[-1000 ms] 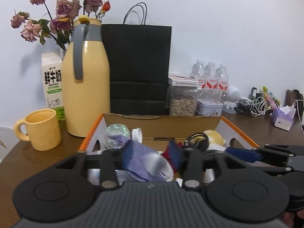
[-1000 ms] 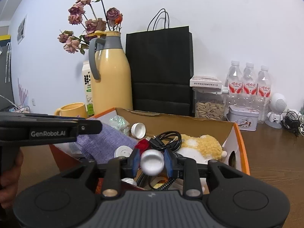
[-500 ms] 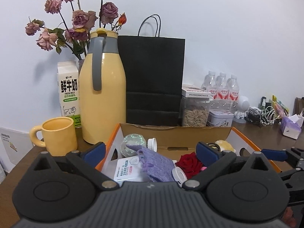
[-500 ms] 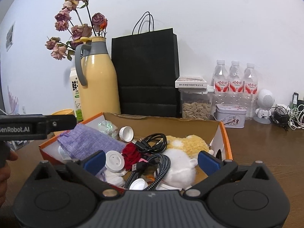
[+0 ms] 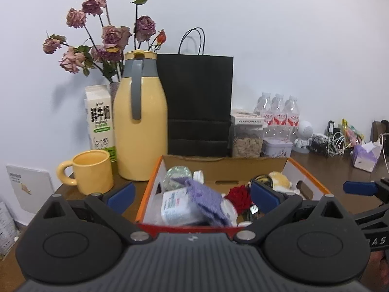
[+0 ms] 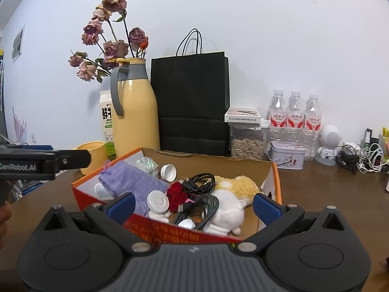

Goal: Organize objects

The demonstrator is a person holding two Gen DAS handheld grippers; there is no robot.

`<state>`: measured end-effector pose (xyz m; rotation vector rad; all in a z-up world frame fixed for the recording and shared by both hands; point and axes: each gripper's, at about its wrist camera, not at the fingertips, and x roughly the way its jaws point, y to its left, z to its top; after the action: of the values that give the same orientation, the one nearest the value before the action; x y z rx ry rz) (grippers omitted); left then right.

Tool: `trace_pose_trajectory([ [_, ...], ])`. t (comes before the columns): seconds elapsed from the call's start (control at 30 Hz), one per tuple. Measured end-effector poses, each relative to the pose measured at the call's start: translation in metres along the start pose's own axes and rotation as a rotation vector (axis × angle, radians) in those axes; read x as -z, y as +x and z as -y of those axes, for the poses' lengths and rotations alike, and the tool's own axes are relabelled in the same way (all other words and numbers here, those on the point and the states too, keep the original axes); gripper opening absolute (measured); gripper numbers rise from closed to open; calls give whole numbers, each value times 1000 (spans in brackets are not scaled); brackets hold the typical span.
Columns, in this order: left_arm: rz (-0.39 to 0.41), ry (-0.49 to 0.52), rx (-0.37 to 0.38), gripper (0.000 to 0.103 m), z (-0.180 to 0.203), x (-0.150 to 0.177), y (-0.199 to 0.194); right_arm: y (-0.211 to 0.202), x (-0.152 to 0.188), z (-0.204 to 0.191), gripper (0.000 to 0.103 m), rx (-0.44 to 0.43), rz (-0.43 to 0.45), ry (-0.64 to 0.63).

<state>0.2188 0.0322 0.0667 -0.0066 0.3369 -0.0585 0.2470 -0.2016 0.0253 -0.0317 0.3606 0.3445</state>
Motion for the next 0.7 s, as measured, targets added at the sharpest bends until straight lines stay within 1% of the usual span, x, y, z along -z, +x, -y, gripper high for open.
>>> trace_pose_trajectory([
  [0.1,-19,6,-12,103,0,7,-12,-13,4,-2,103,7,-13,-1],
  [0.4,-124,-1,-61,103,-3,36,-35,-44,19,-9,103,10,-69,5],
  [0.7,-178,-11,-78,103,-5,58,-53,-58,34,-16,103,-6,-120,18],
])
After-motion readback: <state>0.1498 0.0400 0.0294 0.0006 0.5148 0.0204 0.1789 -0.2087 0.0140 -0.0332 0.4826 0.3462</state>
